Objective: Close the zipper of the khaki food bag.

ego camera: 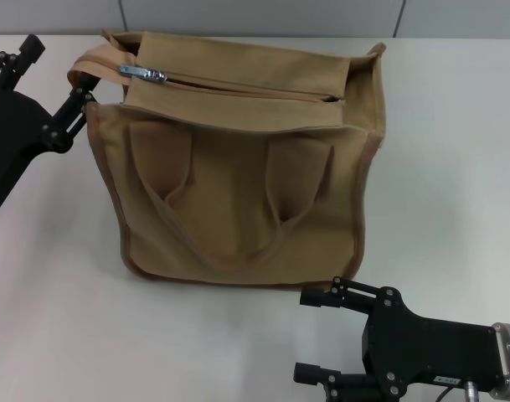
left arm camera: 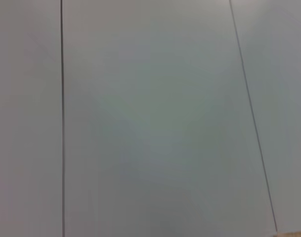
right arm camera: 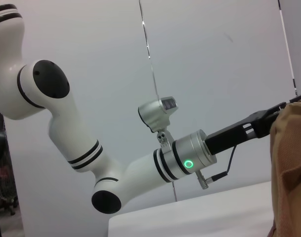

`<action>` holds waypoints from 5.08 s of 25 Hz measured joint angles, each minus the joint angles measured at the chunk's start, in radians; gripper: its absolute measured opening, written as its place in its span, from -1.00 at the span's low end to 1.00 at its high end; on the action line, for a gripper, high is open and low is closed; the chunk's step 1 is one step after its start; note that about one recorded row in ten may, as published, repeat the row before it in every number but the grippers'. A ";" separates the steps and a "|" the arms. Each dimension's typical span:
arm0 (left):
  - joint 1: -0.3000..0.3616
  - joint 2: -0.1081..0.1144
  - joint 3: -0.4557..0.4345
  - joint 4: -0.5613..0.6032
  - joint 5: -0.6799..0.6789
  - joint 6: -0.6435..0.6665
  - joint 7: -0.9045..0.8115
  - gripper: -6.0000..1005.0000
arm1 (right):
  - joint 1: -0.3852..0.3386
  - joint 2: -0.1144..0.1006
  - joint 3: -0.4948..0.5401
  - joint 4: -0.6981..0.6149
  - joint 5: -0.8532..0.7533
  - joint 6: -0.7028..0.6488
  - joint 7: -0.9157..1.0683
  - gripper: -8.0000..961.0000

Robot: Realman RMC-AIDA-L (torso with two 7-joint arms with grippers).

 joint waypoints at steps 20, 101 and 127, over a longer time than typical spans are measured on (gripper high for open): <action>-0.008 0.007 0.149 0.167 0.025 -0.063 -0.371 -0.56 | -0.002 -0.001 0.043 0.011 0.001 -0.055 0.000 0.69; -0.025 0.007 0.256 0.217 0.025 0.166 -0.937 -0.94 | 0.191 -0.161 1.027 0.346 -0.571 0.028 0.607 0.69; -0.055 0.004 0.297 0.269 0.019 0.179 -0.976 -0.94 | 0.372 -0.021 0.948 0.101 -0.606 0.126 0.896 0.69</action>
